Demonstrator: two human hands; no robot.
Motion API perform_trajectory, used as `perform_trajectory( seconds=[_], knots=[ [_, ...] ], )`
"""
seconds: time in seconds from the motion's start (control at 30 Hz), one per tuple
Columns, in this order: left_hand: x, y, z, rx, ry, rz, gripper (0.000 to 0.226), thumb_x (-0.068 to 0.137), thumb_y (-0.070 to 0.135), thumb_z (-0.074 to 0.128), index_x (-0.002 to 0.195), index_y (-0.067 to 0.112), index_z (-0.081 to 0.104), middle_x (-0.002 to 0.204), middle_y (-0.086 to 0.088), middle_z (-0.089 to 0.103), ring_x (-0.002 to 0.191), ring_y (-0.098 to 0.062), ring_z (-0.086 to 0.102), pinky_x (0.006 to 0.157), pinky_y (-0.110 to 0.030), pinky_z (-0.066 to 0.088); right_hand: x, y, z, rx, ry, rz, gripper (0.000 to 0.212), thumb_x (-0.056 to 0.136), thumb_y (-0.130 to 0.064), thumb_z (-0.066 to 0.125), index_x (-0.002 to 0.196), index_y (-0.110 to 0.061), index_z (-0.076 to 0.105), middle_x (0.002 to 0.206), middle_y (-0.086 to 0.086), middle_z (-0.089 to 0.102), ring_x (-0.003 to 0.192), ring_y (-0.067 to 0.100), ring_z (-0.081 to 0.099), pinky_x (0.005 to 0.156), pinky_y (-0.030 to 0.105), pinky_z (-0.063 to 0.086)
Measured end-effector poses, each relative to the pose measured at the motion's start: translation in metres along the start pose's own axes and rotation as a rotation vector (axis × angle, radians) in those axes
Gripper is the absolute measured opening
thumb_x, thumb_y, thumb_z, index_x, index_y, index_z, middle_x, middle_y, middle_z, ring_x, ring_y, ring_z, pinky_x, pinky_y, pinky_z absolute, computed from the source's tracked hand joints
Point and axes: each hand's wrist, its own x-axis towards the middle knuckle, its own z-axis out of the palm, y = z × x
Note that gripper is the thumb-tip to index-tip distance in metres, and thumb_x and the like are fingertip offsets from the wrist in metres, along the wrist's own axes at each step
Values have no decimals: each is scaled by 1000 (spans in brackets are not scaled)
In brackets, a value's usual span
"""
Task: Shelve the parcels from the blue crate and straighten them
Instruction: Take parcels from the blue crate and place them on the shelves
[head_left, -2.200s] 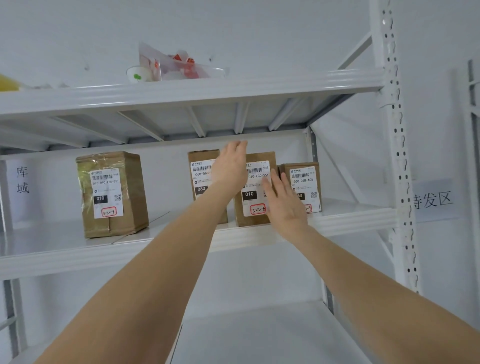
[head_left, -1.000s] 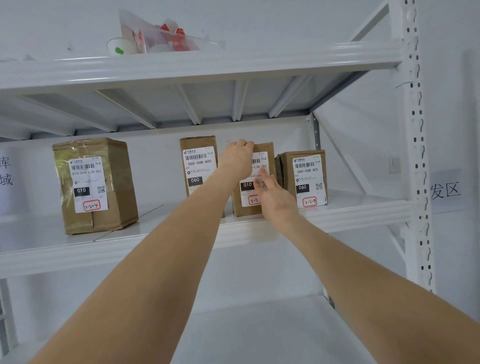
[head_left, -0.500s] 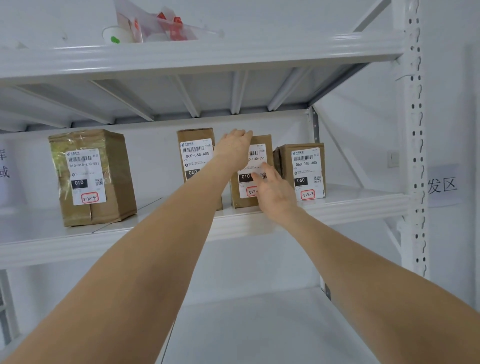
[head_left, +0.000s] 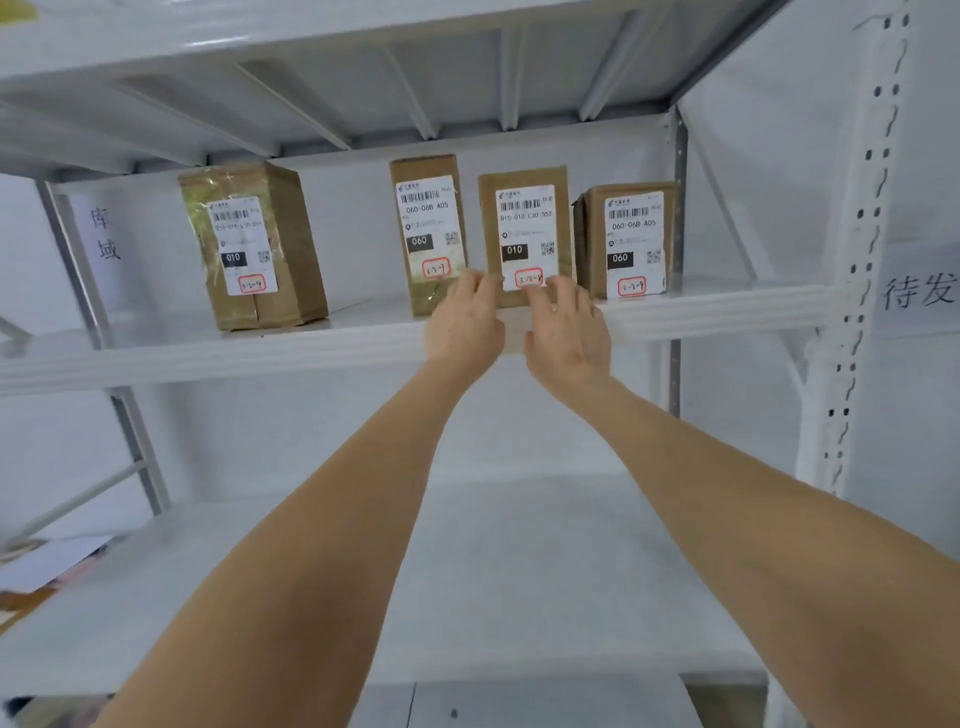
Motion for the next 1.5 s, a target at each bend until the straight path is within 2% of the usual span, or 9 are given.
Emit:
perform_trajectory(
  seconds=[0.23, 0.47, 0.67, 0.93, 1.07, 1.17, 1.27, 1.37, 1.5],
  knots=[
    [-127, 3, 59, 35, -345, -108, 55, 88, 5, 47, 141, 16, 37, 139, -1, 39, 126, -19, 41, 82, -30, 41, -121, 13, 40, 71, -230, 13, 49, 87, -8, 56, 135, -16, 48, 135, 9, 43, 121, 29, 44, 93, 37, 38],
    [-240, 8, 135, 18, -784, -216, 56, 92, 10, 47, 145, 14, 30, 144, -5, 31, 129, -22, 37, 87, -34, 45, -247, 43, 98, 39, -568, 141, 53, 91, -8, 54, 141, -18, 40, 143, 8, 34, 129, 27, 36, 99, 35, 36],
    [-346, 5, 202, -61, -1072, -236, 56, 92, 10, 46, 145, 14, 29, 144, -5, 29, 129, -23, 36, 90, -36, 43, -364, 76, 142, -32, -927, 270, 57, 93, -14, 52, 145, -19, 31, 145, 7, 28, 131, 25, 33, 101, 34, 36],
    [-500, -8, 288, -145, -1369, -300, 52, 90, 10, 49, 140, 11, 36, 140, -9, 33, 127, -28, 38, 96, -41, 45, -522, 97, 191, -81, -1198, 461, 54, 92, -19, 55, 142, -19, 34, 141, 7, 35, 128, 26, 37, 99, 36, 43],
    [-581, -16, 327, -182, -1463, -369, 41, 94, 15, 44, 135, 10, 44, 135, -6, 41, 123, -29, 44, 94, -37, 44, -590, 96, 224, -52, -1305, 635, 58, 93, -25, 56, 143, -17, 30, 142, 9, 32, 128, 28, 37, 101, 38, 43],
    [-635, -26, 351, -199, -1529, -576, 36, 94, 21, 47, 129, 14, 47, 127, -2, 48, 113, -25, 51, 83, -32, 42, -643, 91, 254, 10, -1343, 826, 62, 90, -24, 61, 144, -20, 31, 144, 9, 31, 130, 27, 37, 103, 39, 43],
    [-692, -36, 373, -189, -1545, -705, 42, 91, 24, 45, 132, 14, 43, 130, -8, 47, 109, -29, 55, 86, -38, 48, -697, 89, 282, 77, -1378, 1013, 58, 88, -26, 64, 140, -21, 38, 143, 9, 35, 127, 27, 44, 97, 41, 47],
    [-745, -43, 398, -163, -1634, -805, 50, 90, 21, 47, 138, 12, 36, 136, -11, 40, 113, -32, 53, 90, -45, 48, -752, 90, 311, 172, -1394, 1218, 51, 89, -26, 65, 135, -16, 44, 139, 10, 42, 119, 27, 51, 87, 32, 46],
    [-796, -51, 433, -200, -1652, -898, 61, 90, 27, 56, 141, 8, 29, 137, -17, 41, 118, -35, 50, 94, -45, 46, -809, 93, 346, 341, -1397, 1595, 75, 90, -33, 66, 150, -13, 27, 150, 13, 37, 135, 31, 40, 108, 39, 39]
  ],
)
